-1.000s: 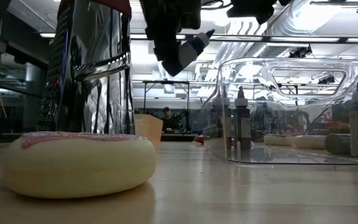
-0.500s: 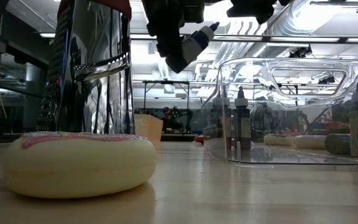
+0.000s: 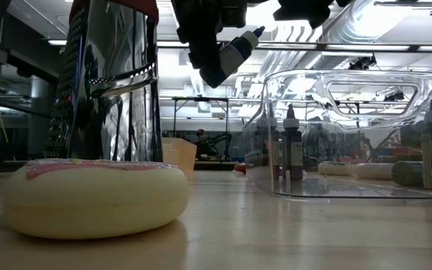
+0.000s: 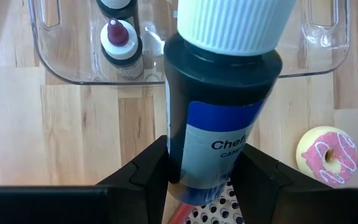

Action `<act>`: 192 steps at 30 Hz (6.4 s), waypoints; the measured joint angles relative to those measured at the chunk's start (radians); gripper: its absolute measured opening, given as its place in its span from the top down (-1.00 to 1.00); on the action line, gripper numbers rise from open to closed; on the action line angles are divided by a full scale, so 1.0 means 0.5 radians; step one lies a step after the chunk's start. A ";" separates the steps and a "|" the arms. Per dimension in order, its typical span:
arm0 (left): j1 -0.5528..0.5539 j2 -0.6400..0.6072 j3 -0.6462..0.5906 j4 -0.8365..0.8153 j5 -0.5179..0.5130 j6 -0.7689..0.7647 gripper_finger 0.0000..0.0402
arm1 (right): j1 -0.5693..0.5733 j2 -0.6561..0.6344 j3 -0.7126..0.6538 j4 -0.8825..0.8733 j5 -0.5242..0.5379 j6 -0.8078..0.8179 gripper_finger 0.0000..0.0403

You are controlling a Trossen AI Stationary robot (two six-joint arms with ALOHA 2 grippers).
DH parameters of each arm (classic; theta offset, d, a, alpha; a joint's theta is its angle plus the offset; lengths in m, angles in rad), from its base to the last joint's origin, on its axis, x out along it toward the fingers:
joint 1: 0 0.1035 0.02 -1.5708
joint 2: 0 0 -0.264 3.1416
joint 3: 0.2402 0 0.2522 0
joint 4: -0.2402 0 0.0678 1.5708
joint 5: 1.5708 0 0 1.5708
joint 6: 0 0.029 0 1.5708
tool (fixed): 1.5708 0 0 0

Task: Pick & Place Food Item
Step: Put the bottom left blue food coloring bottle into the transparent bin

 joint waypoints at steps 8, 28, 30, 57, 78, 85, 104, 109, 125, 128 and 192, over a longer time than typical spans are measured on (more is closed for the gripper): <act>0.000 0.000 0.000 0.017 0.001 -0.039 0.30 | -0.017 0.000 0.000 0.004 -0.003 -0.210 0.19; 0.000 0.000 0.000 0.030 0.001 -0.023 0.30 | -0.015 -0.001 0.000 0.337 -0.327 0.215 0.19; 0.000 0.000 0.000 0.030 0.001 -0.021 0.30 | -0.016 -0.001 0.000 0.335 -0.324 0.309 0.19; -0.059 -0.001 0.017 0.111 0.004 0.117 0.30 | 0.030 -0.001 0.000 -0.177 -0.050 0.476 0.19; -0.105 -0.031 0.022 0.176 0.001 0.143 0.30 | 0.020 -0.001 0.000 -0.061 0.223 0.260 0.19; -0.105 -0.031 0.023 0.234 0.000 0.143 0.30 | -0.028 -0.001 0.000 0.043 0.210 0.198 0.19; -0.105 -0.031 0.024 0.353 0.002 0.195 0.30 | -0.056 -0.001 -0.001 0.171 0.124 0.109 0.19; -0.105 -0.031 0.024 0.353 0.005 0.194 0.30 | -0.056 -0.001 -0.001 0.171 0.124 0.109 0.30; -0.105 -0.031 0.024 0.350 0.005 0.188 0.30 | -0.056 -0.001 -0.001 0.169 0.107 0.110 0.46; -0.105 -0.031 0.024 0.349 0.003 0.219 0.30 | -0.056 -0.002 -0.001 0.169 0.107 0.110 0.48; -0.140 -0.028 0.024 0.358 -0.001 0.381 -0.17 | 0.041 0.053 -0.020 -0.992 0.257 1.296 0.48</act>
